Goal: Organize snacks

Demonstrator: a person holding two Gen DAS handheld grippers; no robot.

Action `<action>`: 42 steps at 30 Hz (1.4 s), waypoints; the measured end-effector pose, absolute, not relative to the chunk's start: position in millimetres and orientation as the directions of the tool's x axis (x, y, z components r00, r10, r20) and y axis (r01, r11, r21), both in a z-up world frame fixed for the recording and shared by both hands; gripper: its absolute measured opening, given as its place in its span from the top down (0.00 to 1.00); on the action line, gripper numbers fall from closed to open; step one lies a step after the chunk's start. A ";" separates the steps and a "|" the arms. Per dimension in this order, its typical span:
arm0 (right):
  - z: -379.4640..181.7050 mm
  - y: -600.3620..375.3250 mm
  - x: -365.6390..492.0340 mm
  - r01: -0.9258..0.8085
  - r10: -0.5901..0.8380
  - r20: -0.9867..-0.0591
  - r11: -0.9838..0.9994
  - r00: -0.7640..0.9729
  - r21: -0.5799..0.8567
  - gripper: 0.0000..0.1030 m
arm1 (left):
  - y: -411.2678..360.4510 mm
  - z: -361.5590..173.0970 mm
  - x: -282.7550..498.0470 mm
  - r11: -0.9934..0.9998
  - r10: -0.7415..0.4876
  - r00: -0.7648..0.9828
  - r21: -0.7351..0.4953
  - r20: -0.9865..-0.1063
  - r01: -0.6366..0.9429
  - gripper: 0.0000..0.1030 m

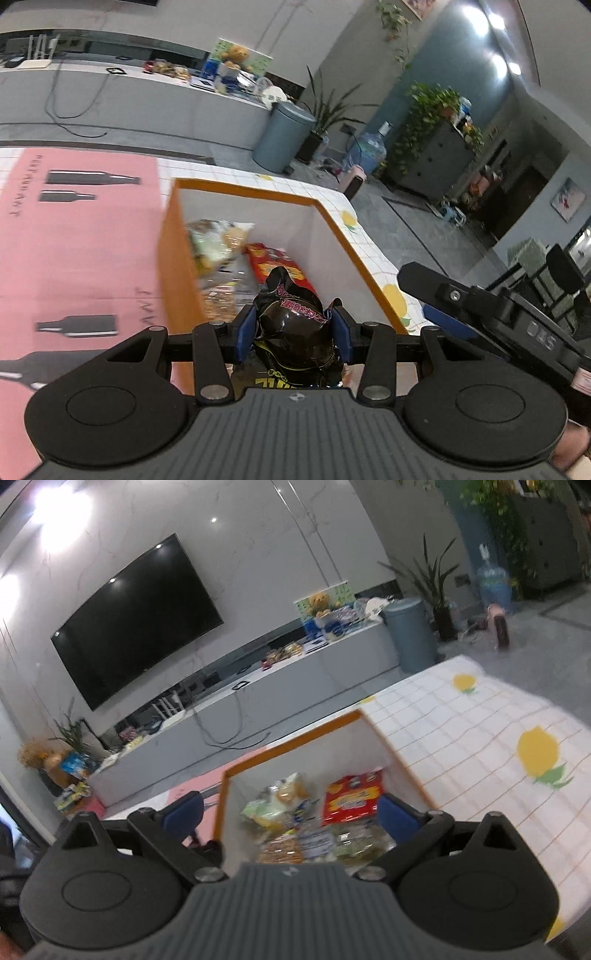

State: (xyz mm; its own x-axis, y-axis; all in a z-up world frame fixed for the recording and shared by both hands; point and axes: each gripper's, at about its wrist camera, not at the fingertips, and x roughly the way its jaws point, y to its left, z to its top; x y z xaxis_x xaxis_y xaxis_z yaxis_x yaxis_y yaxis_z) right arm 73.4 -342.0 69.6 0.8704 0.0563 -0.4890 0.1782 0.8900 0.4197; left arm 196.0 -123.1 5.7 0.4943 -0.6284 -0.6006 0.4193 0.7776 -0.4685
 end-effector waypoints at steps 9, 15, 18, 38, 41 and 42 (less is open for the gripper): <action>66.3 -369.4 61.6 0.236 0.025 -0.484 0.850 0.875 0.471 0.05 | -162.2 -15.9 210.2 0.826 -0.559 0.507 -0.388 -0.656 0.409 0.51; 65.6 -368.6 61.9 0.232 0.033 -0.485 0.848 0.874 0.477 0.05 | -167.0 -14.5 211.6 0.843 -0.533 0.531 -0.358 -0.659 0.402 0.51; 65.2 -369.8 61.1 0.234 0.035 -0.484 0.843 0.874 0.484 0.05 | -168.6 -10.7 208.0 0.851 -0.519 0.558 -0.331 -0.647 0.407 0.49; 66.6 -369.2 59.9 0.241 0.027 -0.487 0.844 0.873 0.479 0.05 | -152.0 4.5 185.1 0.885 -0.454 0.627 -0.237 -0.633 0.401 0.09; 71.3 -362.4 56.0 0.238 0.008 -0.491 0.868 0.871 0.436 0.05 | -140.0 14.0 165.5 0.885 -0.448 0.669 -0.189 -0.593 0.426 0.08; 74.3 -359.1 53.9 0.232 0.005 -0.491 0.877 0.871 0.420 0.05 | -136.0 18.7 157.7 0.891 -0.431 0.683 -0.160 -0.590 0.424 0.08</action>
State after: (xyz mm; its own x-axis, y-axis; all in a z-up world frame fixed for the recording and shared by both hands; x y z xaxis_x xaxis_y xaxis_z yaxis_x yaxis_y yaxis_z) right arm 53.9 -359.1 74.3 0.8711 0.0051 -0.4911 0.2316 0.8775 0.4200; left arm 157.7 -136.0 18.7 0.6830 -0.4311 -0.5896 0.4242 0.8913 -0.1604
